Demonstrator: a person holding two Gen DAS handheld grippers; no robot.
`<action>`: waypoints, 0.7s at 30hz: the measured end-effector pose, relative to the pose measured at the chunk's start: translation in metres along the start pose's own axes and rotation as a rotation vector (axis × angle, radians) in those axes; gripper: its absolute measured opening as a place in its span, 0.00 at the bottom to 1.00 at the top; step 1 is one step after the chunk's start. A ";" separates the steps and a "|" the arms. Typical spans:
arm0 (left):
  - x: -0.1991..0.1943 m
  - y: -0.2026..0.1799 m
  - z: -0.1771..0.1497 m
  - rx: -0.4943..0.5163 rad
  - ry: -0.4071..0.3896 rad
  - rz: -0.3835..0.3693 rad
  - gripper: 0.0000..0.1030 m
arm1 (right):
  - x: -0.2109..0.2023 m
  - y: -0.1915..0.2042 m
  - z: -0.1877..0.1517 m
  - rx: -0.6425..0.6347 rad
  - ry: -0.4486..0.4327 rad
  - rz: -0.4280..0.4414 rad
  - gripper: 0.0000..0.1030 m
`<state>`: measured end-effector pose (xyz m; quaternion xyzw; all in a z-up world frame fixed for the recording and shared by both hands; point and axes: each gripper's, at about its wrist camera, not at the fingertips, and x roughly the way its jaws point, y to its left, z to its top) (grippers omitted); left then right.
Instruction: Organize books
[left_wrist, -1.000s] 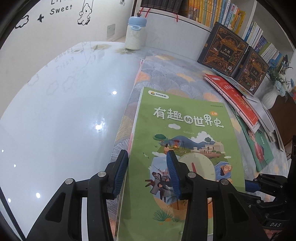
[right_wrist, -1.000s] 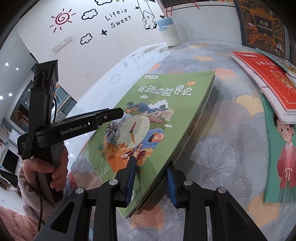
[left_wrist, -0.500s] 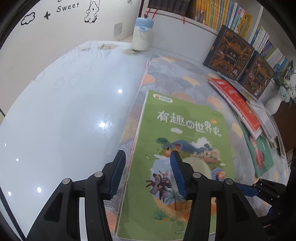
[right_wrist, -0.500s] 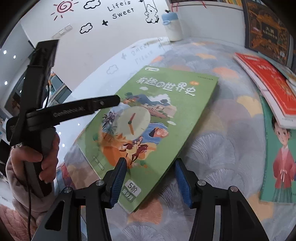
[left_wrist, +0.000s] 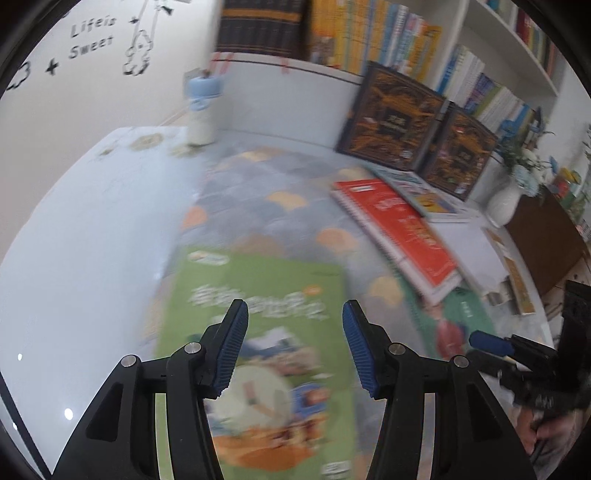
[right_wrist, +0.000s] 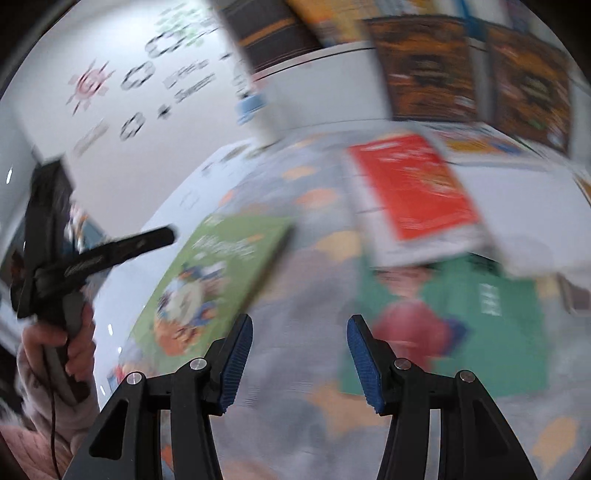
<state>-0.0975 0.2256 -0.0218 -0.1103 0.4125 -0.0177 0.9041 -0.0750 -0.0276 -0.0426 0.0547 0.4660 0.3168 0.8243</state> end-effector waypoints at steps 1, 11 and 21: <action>0.001 -0.008 0.002 0.009 0.003 -0.012 0.50 | -0.006 -0.014 0.001 0.035 -0.008 -0.002 0.50; 0.034 -0.094 0.011 0.072 0.033 -0.168 0.50 | -0.043 -0.173 -0.005 0.575 -0.098 0.148 0.50; 0.065 -0.112 -0.007 0.104 0.121 -0.240 0.50 | -0.019 -0.206 0.004 0.786 -0.184 0.283 0.43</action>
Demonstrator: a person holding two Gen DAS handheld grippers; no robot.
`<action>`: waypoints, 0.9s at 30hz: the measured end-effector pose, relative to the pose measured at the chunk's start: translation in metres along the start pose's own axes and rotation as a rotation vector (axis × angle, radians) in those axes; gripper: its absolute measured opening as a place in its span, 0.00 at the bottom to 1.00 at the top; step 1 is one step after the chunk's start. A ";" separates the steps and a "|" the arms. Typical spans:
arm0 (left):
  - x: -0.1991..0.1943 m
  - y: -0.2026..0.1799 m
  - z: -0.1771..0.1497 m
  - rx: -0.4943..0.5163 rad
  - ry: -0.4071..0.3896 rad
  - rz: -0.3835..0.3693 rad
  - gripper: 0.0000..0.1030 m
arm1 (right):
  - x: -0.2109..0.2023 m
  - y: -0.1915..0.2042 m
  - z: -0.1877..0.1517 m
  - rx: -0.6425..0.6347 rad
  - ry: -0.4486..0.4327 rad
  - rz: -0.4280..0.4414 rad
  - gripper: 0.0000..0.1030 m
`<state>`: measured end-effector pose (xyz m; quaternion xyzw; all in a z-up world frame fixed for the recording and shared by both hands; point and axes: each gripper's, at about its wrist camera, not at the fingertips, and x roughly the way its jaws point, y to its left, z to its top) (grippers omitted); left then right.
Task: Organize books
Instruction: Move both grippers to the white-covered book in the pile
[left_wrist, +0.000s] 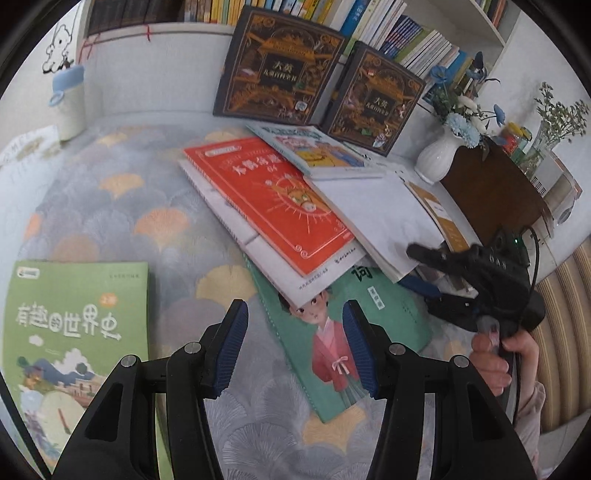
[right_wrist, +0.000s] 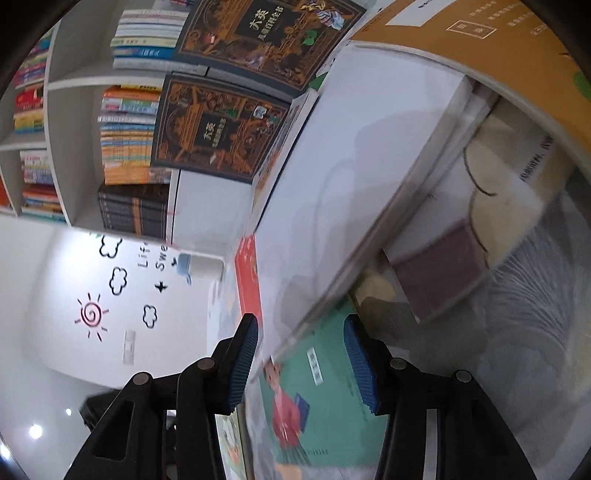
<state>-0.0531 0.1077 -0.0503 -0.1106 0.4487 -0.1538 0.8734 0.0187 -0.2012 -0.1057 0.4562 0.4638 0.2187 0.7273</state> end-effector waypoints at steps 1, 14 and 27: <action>0.001 0.002 0.000 -0.006 0.004 -0.001 0.50 | 0.003 0.000 0.001 0.007 -0.009 0.003 0.41; -0.012 0.017 0.003 -0.036 -0.026 -0.006 0.50 | -0.018 0.027 -0.025 -0.105 -0.160 -0.059 0.15; 0.009 -0.013 -0.007 0.064 0.058 -0.062 0.50 | -0.068 -0.004 -0.135 -0.219 0.158 -0.114 0.18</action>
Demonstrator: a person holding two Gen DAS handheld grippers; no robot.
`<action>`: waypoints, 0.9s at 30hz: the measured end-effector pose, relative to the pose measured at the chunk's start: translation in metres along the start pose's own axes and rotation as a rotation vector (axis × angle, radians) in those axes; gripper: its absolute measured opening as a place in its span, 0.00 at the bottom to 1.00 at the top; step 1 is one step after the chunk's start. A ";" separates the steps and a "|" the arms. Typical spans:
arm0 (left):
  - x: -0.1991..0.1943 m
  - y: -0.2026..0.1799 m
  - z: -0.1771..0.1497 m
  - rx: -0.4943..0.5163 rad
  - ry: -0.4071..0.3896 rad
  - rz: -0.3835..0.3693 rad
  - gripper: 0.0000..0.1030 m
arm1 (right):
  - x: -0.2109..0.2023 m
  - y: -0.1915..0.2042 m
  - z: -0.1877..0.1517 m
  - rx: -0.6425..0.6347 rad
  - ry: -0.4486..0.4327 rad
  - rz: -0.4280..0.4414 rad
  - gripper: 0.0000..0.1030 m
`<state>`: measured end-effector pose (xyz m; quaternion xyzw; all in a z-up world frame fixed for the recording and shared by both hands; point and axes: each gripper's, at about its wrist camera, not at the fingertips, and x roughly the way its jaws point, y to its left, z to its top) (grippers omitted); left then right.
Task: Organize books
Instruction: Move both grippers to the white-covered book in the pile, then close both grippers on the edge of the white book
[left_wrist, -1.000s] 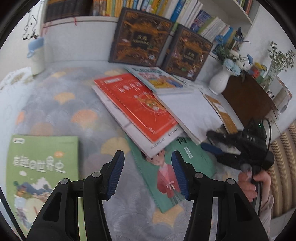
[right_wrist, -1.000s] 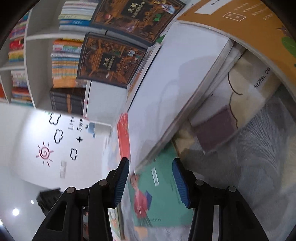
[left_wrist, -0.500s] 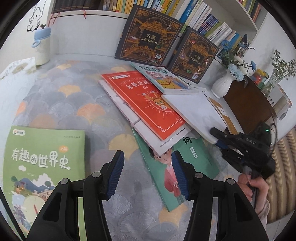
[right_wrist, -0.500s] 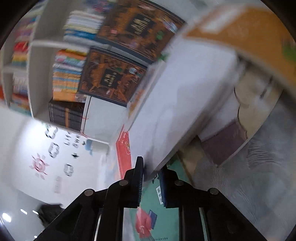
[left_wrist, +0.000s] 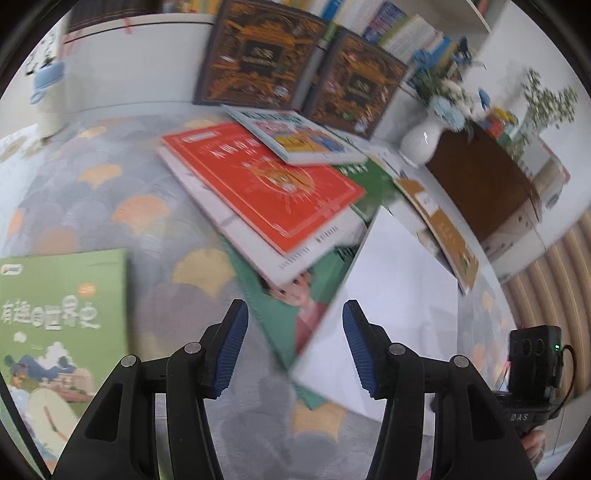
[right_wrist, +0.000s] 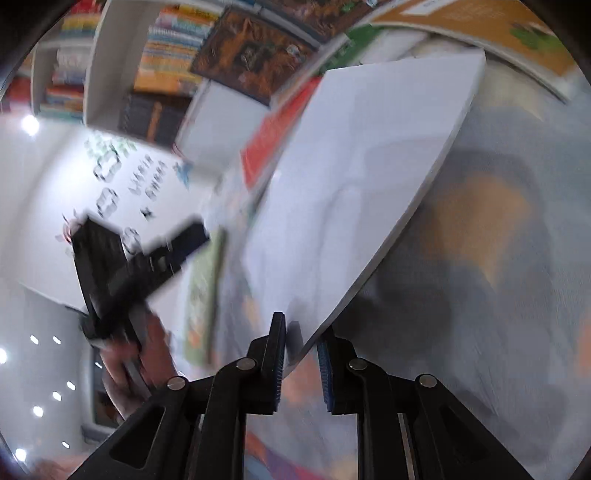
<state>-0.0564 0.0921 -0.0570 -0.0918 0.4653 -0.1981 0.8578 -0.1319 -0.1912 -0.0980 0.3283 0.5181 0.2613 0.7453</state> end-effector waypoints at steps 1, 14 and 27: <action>0.007 -0.005 -0.001 0.016 0.016 -0.011 0.50 | -0.006 -0.004 -0.005 0.001 -0.009 -0.029 0.19; 0.050 -0.068 -0.026 0.204 0.109 -0.070 0.48 | -0.024 -0.008 0.014 -0.095 -0.149 -0.241 0.29; -0.016 -0.041 -0.102 0.122 0.195 -0.088 0.48 | -0.004 0.029 -0.005 -0.291 0.017 -0.311 0.31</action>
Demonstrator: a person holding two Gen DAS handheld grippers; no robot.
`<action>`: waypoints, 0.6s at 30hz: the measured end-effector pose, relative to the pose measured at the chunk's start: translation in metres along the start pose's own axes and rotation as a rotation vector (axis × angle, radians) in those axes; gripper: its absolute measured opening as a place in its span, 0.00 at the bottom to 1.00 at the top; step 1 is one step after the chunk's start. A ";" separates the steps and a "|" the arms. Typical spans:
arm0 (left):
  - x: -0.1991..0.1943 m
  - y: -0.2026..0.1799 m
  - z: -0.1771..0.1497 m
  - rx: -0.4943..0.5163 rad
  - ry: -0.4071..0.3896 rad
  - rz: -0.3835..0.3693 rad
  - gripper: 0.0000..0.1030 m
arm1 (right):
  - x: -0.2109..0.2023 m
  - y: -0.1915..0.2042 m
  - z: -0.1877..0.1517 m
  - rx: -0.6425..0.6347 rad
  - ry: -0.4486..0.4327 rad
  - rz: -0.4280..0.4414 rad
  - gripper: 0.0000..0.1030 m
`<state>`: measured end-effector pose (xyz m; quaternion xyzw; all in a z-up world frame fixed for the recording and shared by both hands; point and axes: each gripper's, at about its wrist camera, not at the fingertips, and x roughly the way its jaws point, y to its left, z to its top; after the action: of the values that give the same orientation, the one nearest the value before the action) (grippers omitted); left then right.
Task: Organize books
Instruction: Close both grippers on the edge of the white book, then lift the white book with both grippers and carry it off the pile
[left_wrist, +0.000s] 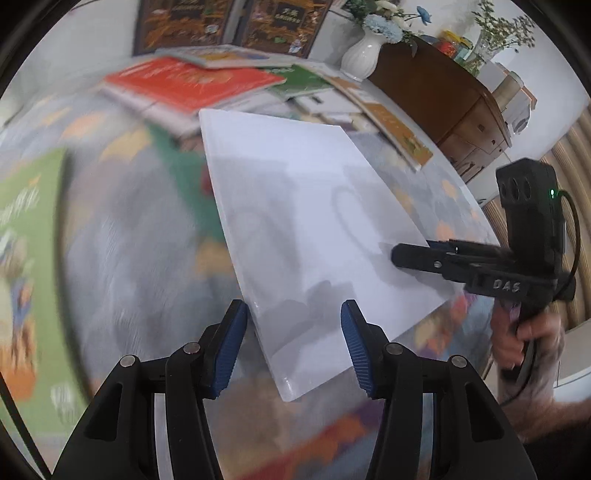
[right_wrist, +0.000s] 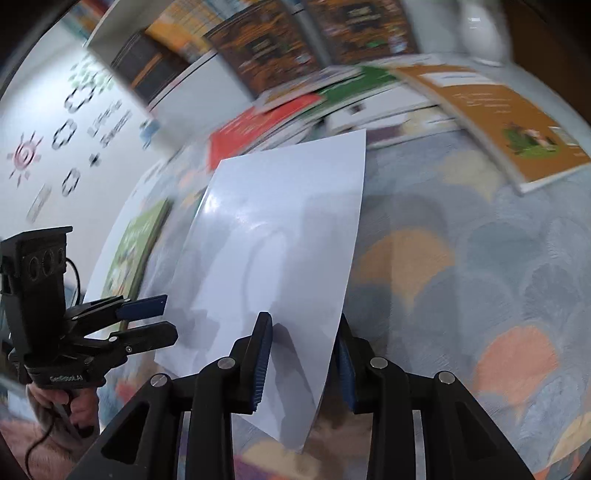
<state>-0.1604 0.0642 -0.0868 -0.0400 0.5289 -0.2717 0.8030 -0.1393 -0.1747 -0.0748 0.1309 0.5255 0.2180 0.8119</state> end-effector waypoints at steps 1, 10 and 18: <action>-0.003 0.005 -0.004 -0.013 0.003 -0.007 0.48 | 0.002 0.005 -0.002 -0.021 0.033 0.026 0.31; 0.012 0.043 0.017 -0.120 0.005 -0.105 0.32 | 0.014 -0.029 -0.009 0.044 0.127 0.300 0.30; 0.017 0.043 0.024 -0.062 -0.030 -0.088 0.31 | 0.016 -0.041 -0.017 0.072 0.059 0.329 0.17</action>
<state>-0.1176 0.0872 -0.1058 -0.0921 0.5228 -0.2894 0.7965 -0.1408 -0.2031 -0.1126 0.2378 0.5280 0.3327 0.7443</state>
